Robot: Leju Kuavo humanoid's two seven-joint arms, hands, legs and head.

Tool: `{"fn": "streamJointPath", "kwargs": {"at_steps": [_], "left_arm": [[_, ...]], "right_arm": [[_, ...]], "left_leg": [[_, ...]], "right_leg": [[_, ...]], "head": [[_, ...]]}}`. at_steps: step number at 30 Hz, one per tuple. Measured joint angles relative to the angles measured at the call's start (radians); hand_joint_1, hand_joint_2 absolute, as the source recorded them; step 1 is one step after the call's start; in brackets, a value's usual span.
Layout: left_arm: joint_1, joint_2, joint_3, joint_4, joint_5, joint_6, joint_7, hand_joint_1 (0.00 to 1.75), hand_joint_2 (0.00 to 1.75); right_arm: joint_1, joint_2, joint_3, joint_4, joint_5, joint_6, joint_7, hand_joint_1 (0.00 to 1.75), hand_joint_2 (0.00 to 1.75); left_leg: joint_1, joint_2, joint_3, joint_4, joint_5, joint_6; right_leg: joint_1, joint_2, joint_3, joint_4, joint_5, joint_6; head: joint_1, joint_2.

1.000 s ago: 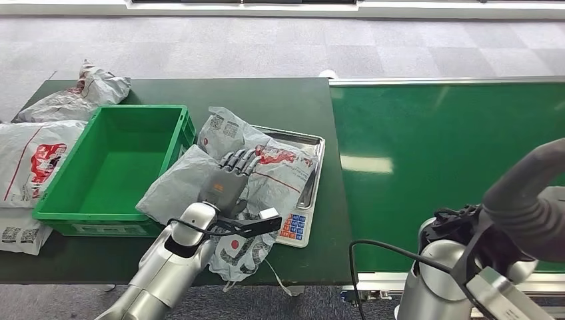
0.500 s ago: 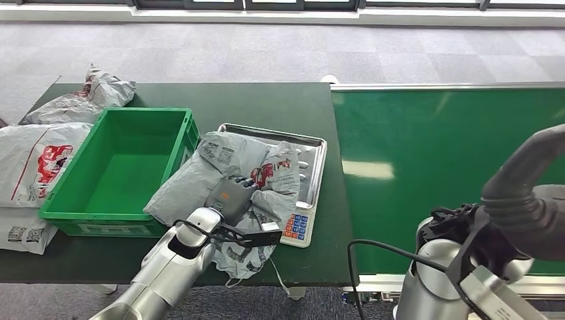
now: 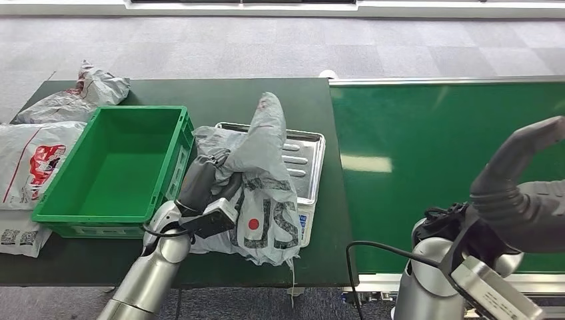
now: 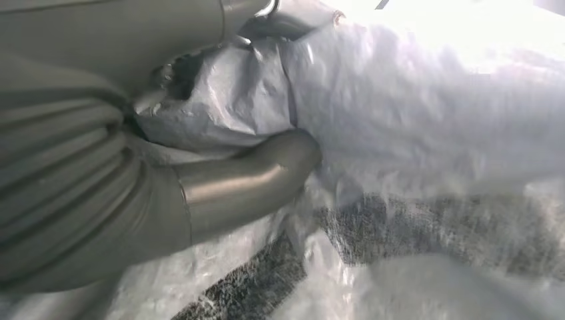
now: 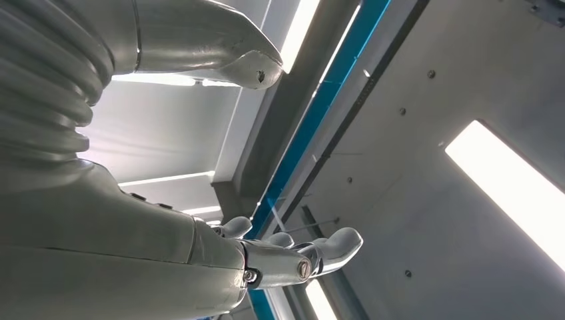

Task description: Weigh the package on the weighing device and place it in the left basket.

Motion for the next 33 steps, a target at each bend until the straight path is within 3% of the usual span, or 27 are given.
{"fn": "streamJointPath", "kwargs": {"at_steps": [5,7,9,10,12,14,15,17,18,19,20,22,23,24,25,28,33], "left_arm": [[0.044,-0.009,0.122,-0.2,0.504,-0.153,-0.045,1.75,1.75],[0.044,-0.012,0.179,-0.258,0.613,-0.149,-0.019,1.75,1.75],[0.041,-0.014,0.228,-0.293,0.595,-0.078,0.008,1.75,1.75],[0.036,-0.016,0.254,-0.301,0.531,0.001,0.019,1.75,1.75],[0.017,-0.037,0.326,-0.308,0.279,0.25,0.028,1.75,1.75],[-0.006,-0.072,0.425,-0.312,-0.115,0.516,0.031,1.75,1.75],[-0.013,-0.08,0.47,-0.318,-0.323,0.6,0.045,1.75,1.75],[-0.014,-0.06,0.525,-0.331,-0.682,0.638,0.144,1.75,1.75],[-0.022,-0.023,0.533,-0.318,-0.786,0.615,0.24,1.75,1.75],[-0.042,0.025,0.525,-0.285,-0.846,0.586,0.381,1.75,1.75],[-0.075,0.08,0.496,-0.237,-0.863,0.567,0.572,1.75,1.75],[-0.143,0.174,0.377,-0.145,-0.864,0.553,1.013,1.75,1.75],[-0.165,0.213,0.29,-0.11,-0.865,0.555,1.176,1.75,1.75],[-0.179,0.244,0.199,-0.08,-0.865,0.556,1.267,1.75,1.75],[-0.191,0.269,0.109,-0.043,-0.865,0.557,1.297,1.75,1.75],[-0.232,0.295,-0.06,0.101,-0.866,0.558,1.222,1.75,1.75],[-0.293,0.296,-0.153,0.313,-0.866,0.559,1.123,1.75,1.75]], "right_arm": [[0.002,0.0,0.001,0.021,-0.013,0.0,0.0,0.0,1.75],[0.002,0.0,0.001,0.029,-0.015,0.0,0.0,0.0,1.75],[0.003,0.0,0.001,0.035,-0.015,0.0,0.0,0.0,1.75],[0.004,0.0,0.001,0.037,-0.014,0.0,0.0,0.0,1.75],[0.005,0.0,0.001,0.041,-0.013,0.0,0.0,0.0,1.75],[0.006,0.0,0.001,0.043,-0.014,0.0,0.0,0.0,1.75],[0.007,0.0,0.001,0.045,-0.015,0.0,0.0,0.0,1.75],[0.007,-0.001,0.001,0.048,-0.017,0.0,0.0,0.0,1.75],[0.007,-0.001,0.001,0.049,-0.018,0.0,0.0,0.0,1.75],[0.007,-0.001,0.001,0.05,-0.018,0.0,0.001,0.0,1.75],[0.007,-0.001,0.001,0.05,-0.018,-0.001,0.002,0.0,1.75],[0.007,-0.001,0.001,0.051,-0.018,-0.001,0.001,0.0,1.75],[0.007,-0.001,0.001,0.051,-0.018,-0.001,0.0,0.0,1.75],[0.007,-0.001,0.001,0.051,-0.019,-0.001,0.0,0.0,1.75],[0.007,-0.001,0.001,0.051,-0.018,-0.001,0.0,0.0,1.75],[0.007,-0.001,0.0,0.051,-0.015,0.0,0.0,0.0,1.75],[0.007,-0.001,0.001,0.051,-0.007,0.0,0.0,0.0,1.75]], "left_leg": [[0.0,0.001,-0.005,0.0,0.0,-0.001],[0.0,0.001,-0.005,0.0,0.0,-0.001],[0.001,0.001,-0.006,0.0,0.0,-0.001],[0.001,0.001,-0.006,0.0,0.0,-0.001],[0.002,0.002,-0.006,0.0,0.0,-0.002],[0.002,0.004,-0.007,0.0,0.001,-0.002],[0.002,0.004,-0.007,0.0,0.0,-0.002],[0.002,0.005,-0.006,0.0,0.0,-0.003],[0.002,0.007,-0.006,0.0,0.0,-0.004],[0.002,0.01,-0.007,0.001,0.001,-0.005],[0.003,0.013,-0.009,0.001,0.001,-0.007],[0.005,0.017,-0.012,0.001,0.004,-0.01],[0.005,0.016,-0.013,0.001,0.004,-0.01],[0.005,0.015,-0.013,0.001,0.005,-0.01],[0.006,0.013,-0.013,0.001,0.005,-0.009],[0.005,0.014,-0.014,0.001,0.005,-0.009],[0.004,0.018,-0.014,0.001,0.005,-0.009]], "right_leg": [[0.002,0.001,-0.006,0.0,0.0,0.0],[0.002,0.001,-0.006,0.0,0.0,-0.001],[0.003,0.001,-0.006,0.0,0.0,-0.001],[0.003,0.001,-0.006,0.0,-0.001,-0.001],[0.003,0.002,-0.008,0.0,0.001,-0.003],[0.003,0.003,-0.008,0.0,0.002,-0.004],[0.003,0.003,-0.008,0.0,0.001,-0.004],[0.002,0.004,-0.009,0.0,0.001,-0.004],[0.003,0.005,-0.012,0.0,0.002,-0.005],[0.003,0.008,-0.016,0.0,0.004,-0.006],[0.003,0.012,-0.02,0.0,0.006,-0.008],[0.006,0.016,-0.023,0.0,0.009,-0.01],[0.007,0.015,-0.022,0.001,0.01,-0.01],[0.007,0.014,-0.021,0.001,0.01,-0.01],[0.007,0.012,-0.02,0.001,0.009,-0.01],[0.006,0.013,-0.02,0.001,0.011,-0.01],[0.006,0.016,-0.022,0.001,0.012,-0.008]], "head": [[0.0,0.0],[0.0,0.0],[0.0,0.0],[0.0,0.0],[0.0,0.0],[0.0,0.0],[0.0,0.0],[0.0,0.0],[0.0,0.0],[0.0,0.0],[0.0,0.0],[-0.001,0.0],[0.0,0.0],[0.0,0.0],[0.0,0.0],[0.0,0.0],[0.0,0.0]]}}
